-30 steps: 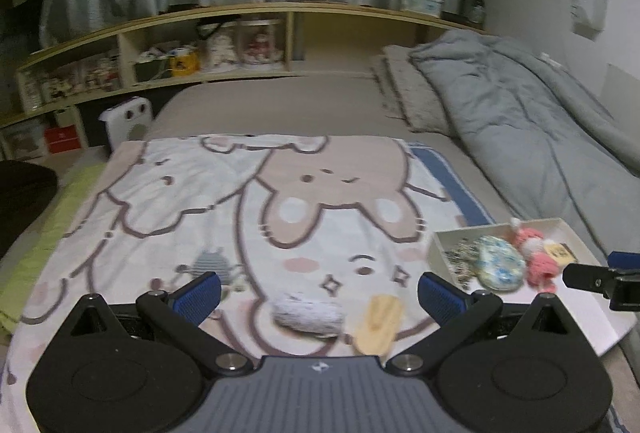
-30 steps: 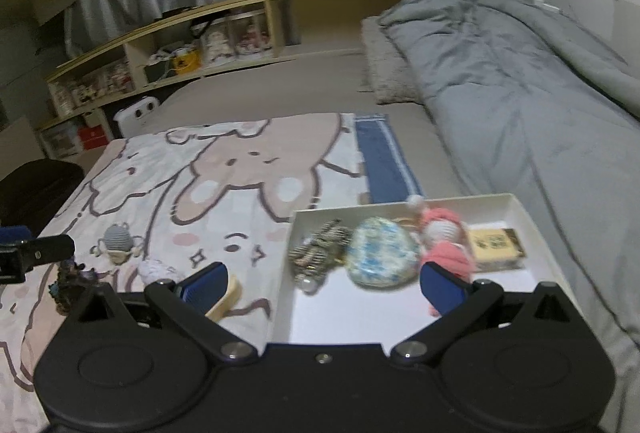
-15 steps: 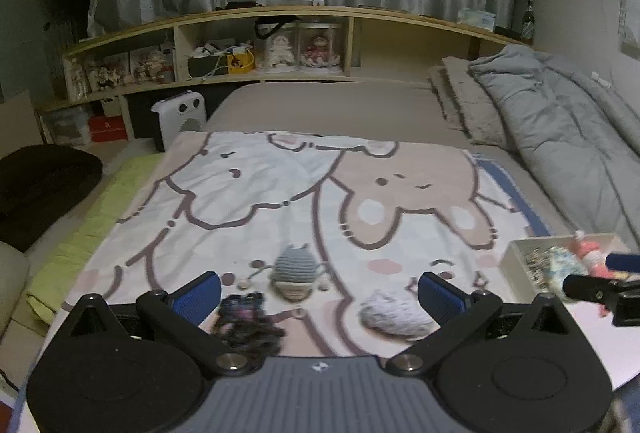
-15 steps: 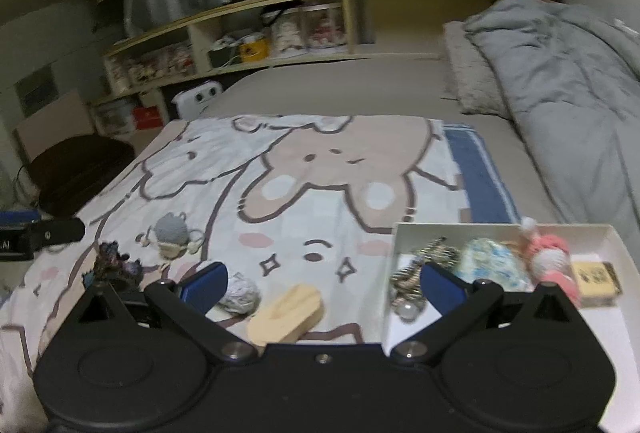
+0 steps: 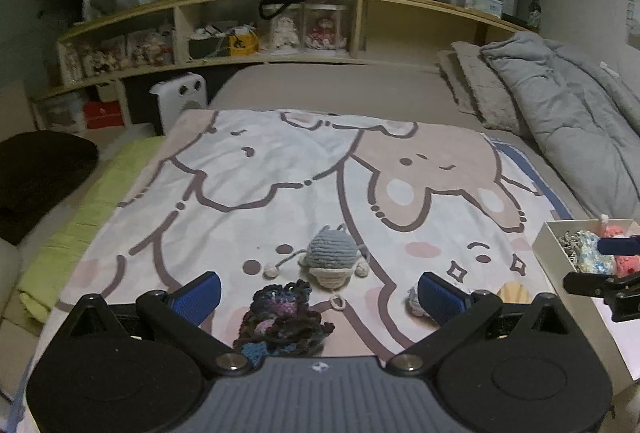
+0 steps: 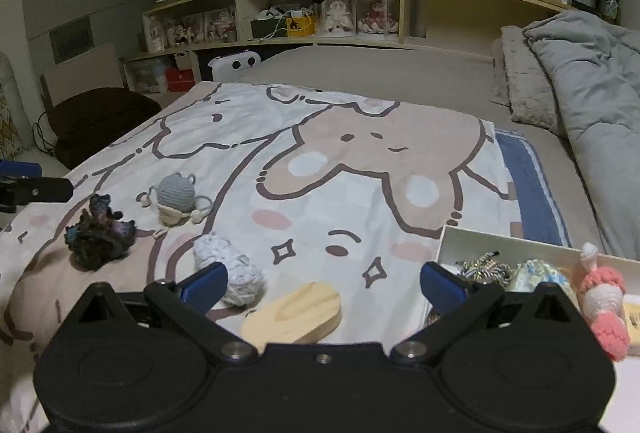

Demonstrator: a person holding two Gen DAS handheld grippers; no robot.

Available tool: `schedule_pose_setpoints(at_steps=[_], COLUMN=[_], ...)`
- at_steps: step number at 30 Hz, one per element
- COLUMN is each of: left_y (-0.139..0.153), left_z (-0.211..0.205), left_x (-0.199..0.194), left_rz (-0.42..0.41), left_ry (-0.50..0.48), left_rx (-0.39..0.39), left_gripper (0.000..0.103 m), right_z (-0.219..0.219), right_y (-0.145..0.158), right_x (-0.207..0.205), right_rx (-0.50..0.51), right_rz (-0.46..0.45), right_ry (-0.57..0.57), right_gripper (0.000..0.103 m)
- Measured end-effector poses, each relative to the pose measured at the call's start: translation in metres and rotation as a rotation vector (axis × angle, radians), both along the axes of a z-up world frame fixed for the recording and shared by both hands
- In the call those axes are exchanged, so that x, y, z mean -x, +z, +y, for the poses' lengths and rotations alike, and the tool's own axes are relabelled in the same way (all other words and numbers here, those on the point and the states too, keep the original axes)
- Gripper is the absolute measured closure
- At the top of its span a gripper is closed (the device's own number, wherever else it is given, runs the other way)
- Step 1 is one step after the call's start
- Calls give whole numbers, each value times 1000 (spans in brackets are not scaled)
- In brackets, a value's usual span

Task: Organize objects
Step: 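Grasp the dark crocheted piece with the left tool while the right tool grasps the wooden block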

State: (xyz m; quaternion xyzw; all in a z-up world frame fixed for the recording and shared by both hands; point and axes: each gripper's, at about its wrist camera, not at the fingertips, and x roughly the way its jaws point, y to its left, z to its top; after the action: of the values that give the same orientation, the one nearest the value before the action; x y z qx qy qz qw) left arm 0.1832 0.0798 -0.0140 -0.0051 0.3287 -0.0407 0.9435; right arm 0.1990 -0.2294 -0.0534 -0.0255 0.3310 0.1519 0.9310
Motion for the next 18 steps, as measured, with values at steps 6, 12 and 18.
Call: schedule_pose_setpoints(at_steps=[6, 12, 18], left_y=[-8, -24, -39], left_z=[12, 22, 27], left_x=[-13, -23, -30], left_rz=[47, 100, 124], left_ry=[-89, -115, -160], left_rx=[44, 55, 49], left_gripper=[0, 1, 1], right_z=[-7, 6, 22], right_y=[-16, -35, -51], right_x=[-22, -41, -61], right_rx=[-20, -2, 2], right_rz=[89, 168, 245], right_ry=[107, 217, 268], right_gripper=[0, 0, 0])
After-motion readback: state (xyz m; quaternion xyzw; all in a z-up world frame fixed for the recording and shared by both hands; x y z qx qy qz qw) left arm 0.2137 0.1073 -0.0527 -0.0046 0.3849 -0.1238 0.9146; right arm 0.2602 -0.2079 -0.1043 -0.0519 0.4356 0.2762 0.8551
